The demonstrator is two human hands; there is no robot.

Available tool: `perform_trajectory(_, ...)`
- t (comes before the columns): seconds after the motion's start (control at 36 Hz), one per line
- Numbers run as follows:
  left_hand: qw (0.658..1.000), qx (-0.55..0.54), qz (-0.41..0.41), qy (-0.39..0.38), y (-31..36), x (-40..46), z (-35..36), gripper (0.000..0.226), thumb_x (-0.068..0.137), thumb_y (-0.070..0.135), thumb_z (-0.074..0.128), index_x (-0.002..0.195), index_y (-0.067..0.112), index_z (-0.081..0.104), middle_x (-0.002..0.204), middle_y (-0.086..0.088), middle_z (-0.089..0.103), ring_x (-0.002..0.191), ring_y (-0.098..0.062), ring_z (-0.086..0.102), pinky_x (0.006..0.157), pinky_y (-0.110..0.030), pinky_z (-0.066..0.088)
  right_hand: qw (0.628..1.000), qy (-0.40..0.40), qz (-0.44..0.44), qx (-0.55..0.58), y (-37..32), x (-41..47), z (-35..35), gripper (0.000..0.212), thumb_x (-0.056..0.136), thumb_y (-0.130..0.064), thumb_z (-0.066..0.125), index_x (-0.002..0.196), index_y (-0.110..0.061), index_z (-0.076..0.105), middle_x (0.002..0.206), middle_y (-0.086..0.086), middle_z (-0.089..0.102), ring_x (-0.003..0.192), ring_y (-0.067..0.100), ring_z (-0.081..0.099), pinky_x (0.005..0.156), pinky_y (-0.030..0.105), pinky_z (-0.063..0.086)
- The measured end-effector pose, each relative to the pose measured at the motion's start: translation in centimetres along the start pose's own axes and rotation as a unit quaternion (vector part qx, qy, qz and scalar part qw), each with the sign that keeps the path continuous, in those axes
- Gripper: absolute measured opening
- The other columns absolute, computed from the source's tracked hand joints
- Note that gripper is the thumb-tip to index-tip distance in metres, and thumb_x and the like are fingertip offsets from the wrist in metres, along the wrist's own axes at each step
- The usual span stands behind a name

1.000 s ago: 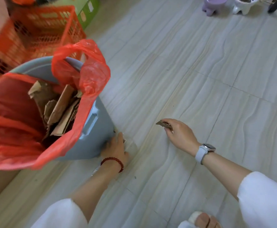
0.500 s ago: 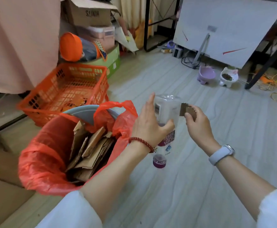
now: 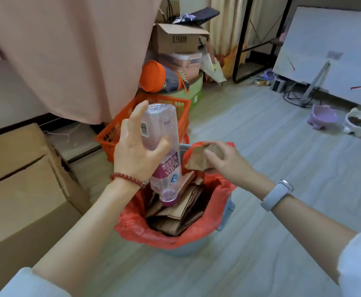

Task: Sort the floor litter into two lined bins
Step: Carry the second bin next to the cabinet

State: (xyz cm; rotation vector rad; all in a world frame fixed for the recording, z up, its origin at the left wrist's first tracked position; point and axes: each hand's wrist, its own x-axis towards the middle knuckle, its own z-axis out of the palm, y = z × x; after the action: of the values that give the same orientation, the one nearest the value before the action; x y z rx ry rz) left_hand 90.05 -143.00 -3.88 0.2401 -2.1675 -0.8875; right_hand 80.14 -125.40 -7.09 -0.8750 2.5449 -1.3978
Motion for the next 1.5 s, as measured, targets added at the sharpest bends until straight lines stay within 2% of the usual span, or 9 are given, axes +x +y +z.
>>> perform_trajectory(0.11, 0.998, 0.047, -0.019, -0.048, -2.4, -1.3, -1.3, 0.072, 0.064, 0.051, 0.046, 0.132, 0.046, 0.023, 0.111, -0.003, 0.049, 0.078, -0.004, 0.047, 0.072, -0.026, 0.042, 0.968, -0.174, 0.010, -0.180, 0.8, -0.4, 3.1, 0.035, 0.091, -0.033, 0.051, 0.123, -0.018, 0.055, 0.115, -0.002, 0.065, 0.107, 0.014, 0.059, 0.093, 0.026, 0.043)
perform_trajectory(0.25, 0.982, 0.121, -0.003, -0.147, -4.5, -3.0, -0.6, 0.068, 0.074, 0.039, 0.065, 0.133, 0.038, 0.031, 0.099, 0.008, 0.039, 0.066, -0.007, 0.046, 0.056, -0.026, 0.042, 0.975, -0.057, -0.025, -0.211, 2.4, -0.3, 3.5, 0.028, 0.091, -0.019, 0.049, 0.116, -0.014, 0.061, 0.117, 0.004, 0.064, 0.112, 0.022, 0.056, 0.095, 0.032, 0.041)
perform_trajectory(0.5, 0.891, 0.167, 0.036, -0.421, -5.6, -6.0, 2.7, 0.059, 0.086, 0.043, 0.057, 0.138, 0.039, 0.030, 0.134, 0.008, 0.036, 0.104, -0.021, 0.058, 0.082, -0.035, 0.050, 0.946, 0.022, -0.021, -0.323, 6.9, -0.7, 3.2, 0.056, 0.079, -0.019, 0.040, 0.131, 0.001, 0.044, 0.135, 0.029, 0.043, 0.128, 0.043, 0.038, 0.109, 0.049, 0.030)
perform_trajectory(0.75, 0.797, 0.143, 0.032, -0.586, -5.6, -8.8, 6.7, 0.057, 0.095, 0.038, 0.043, 0.143, 0.044, 0.014, 0.157, -0.001, 0.007, 0.140, -0.021, 0.026, 0.110, -0.027, 0.025, 0.875, 0.171, -0.220, -0.396, 7.0, -0.5, 2.2, 0.034, 0.080, -0.019, 0.047, 0.113, -0.016, 0.048, 0.112, 0.010, 0.060, 0.105, 0.023, 0.047, 0.077, 0.039, 0.043)
perform_trajectory(0.92, 0.850, 0.200, 0.026, -0.487, -5.8, -5.3, 5.1, 0.052, 0.088, 0.051, 0.035, 0.139, 0.040, 0.034, 0.150, 0.000, 0.030, 0.141, -0.014, 0.021, 0.112, -0.039, 0.025, 0.877, -0.029, -0.172, -0.447, 7.0, 2.1, 2.4, 0.059, 0.086, -0.024, 0.034, 0.143, -0.029, 0.023, 0.150, 0.009, 0.032, 0.136, 0.035, 0.031, 0.106, 0.052, 0.031)
perform_trajectory(1.06, 0.847, 0.343, -0.039, -0.403, -7.9, -2.4, 3.7, 0.056, 0.094, 0.047, 0.035, 0.145, 0.039, 0.013, 0.157, 0.004, 0.003, 0.144, -0.023, -0.002, 0.111, -0.058, 0.005, 0.904, -0.133, -0.028, -0.406, 7.8, 4.8, 3.4, 0.054, 0.098, -0.027, 0.031, 0.148, -0.027, 0.010, 0.155, 0.005, 0.018, 0.141, 0.026, 0.021, 0.112, 0.045, 0.025)
perform_trajectory(1.17, 0.844, 0.359, -0.105, -0.384, -10.5, -1.5, 3.5, 0.068, 0.094, 0.047, 0.035, 0.147, 0.027, -0.002, 0.157, 0.002, -0.009, 0.144, -0.024, -0.005, 0.115, -0.052, 0.012, 0.962, -0.101, 0.087, -0.237, 8.4, 6.0, 4.0, 0.036, 0.099, -0.025, 0.032, 0.133, -0.017, 0.041, 0.130, 0.018, 0.054, 0.117, 0.036, 0.052, 0.096, 0.044, 0.040)
perform_trajectory(1.28, 0.882, 0.289, -0.158, -0.337, -11.9, -1.4, 3.1, 0.064, 0.097, 0.033, 0.037, 0.149, 0.018, 0.003, 0.157, -0.004, 0.005, 0.139, -0.029, 0.023, 0.109, -0.042, 0.030, 0.976, -0.064, 0.101, -0.183, 8.1, 6.0, 3.9, 0.036, 0.100, -0.021, 0.033, 0.065, -0.022, 0.042, 0.089, 0.018, 0.057, 0.094, 0.031, 0.056, 0.082, 0.037, 0.038)
perform_trajectory(1.5, 0.929, 0.199, -0.212, -0.230, -12.4, -3.0, 2.0, 0.045, 0.098, 0.021, 0.037, 0.143, 0.020, 0.031, 0.137, -0.012, 0.047, 0.120, -0.032, 0.048, 0.095, -0.036, 0.039, 0.973, 0.019, 0.095, -0.209, 8.8, 4.4, 3.3, 0.035, 0.097, -0.029, 0.042, 0.069, -0.011, 0.053, 0.091, 0.026, 0.065, 0.092, 0.040, 0.058, 0.074, 0.040, 0.040)
